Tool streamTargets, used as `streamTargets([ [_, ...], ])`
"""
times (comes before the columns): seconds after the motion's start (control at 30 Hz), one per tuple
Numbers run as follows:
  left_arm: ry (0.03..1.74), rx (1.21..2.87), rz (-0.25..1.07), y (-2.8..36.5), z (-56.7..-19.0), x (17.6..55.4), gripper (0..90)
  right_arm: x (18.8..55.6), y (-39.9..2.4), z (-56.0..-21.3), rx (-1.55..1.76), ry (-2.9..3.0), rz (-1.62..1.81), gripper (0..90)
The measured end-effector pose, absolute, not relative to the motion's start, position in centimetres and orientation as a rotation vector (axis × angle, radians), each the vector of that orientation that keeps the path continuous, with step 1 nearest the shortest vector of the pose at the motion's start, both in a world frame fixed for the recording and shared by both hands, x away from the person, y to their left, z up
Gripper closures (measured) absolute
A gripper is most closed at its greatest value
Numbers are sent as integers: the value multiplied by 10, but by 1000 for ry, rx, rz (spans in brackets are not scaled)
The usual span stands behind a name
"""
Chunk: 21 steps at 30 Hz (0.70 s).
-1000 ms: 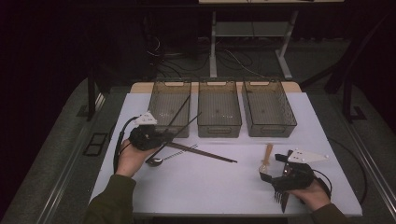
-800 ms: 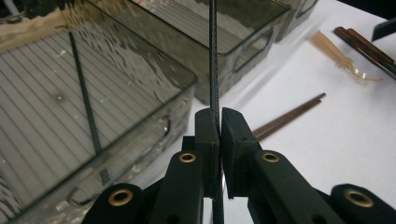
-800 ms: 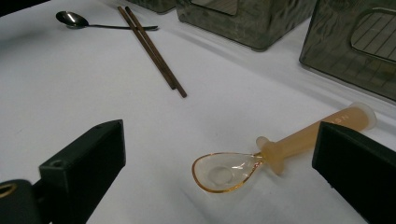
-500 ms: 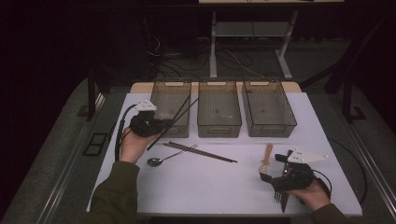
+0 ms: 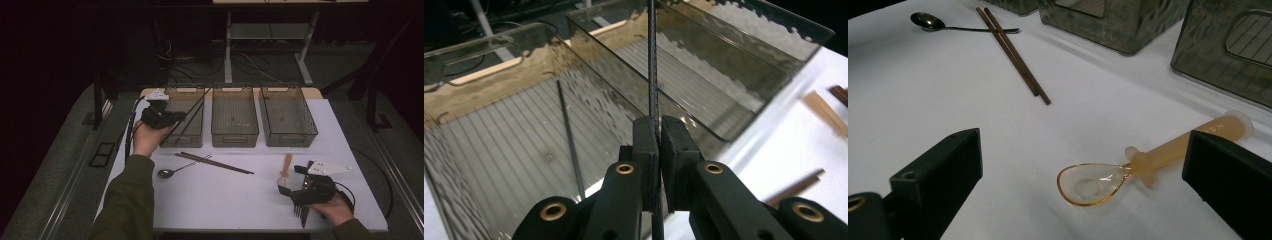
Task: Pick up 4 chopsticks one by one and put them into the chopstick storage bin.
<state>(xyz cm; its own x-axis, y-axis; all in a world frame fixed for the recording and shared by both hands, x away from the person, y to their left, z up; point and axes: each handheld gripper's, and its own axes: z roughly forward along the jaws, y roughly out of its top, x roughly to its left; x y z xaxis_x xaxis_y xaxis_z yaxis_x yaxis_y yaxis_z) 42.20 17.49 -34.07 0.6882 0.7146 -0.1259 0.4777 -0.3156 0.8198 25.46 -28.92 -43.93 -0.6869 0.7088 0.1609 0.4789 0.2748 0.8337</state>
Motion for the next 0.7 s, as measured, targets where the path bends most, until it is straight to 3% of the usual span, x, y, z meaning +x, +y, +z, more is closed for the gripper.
streamTargets([
  [0.7,1079,1946,520,182,-354,468,862,253,-289,-438,1098,2298,1390,24],
])
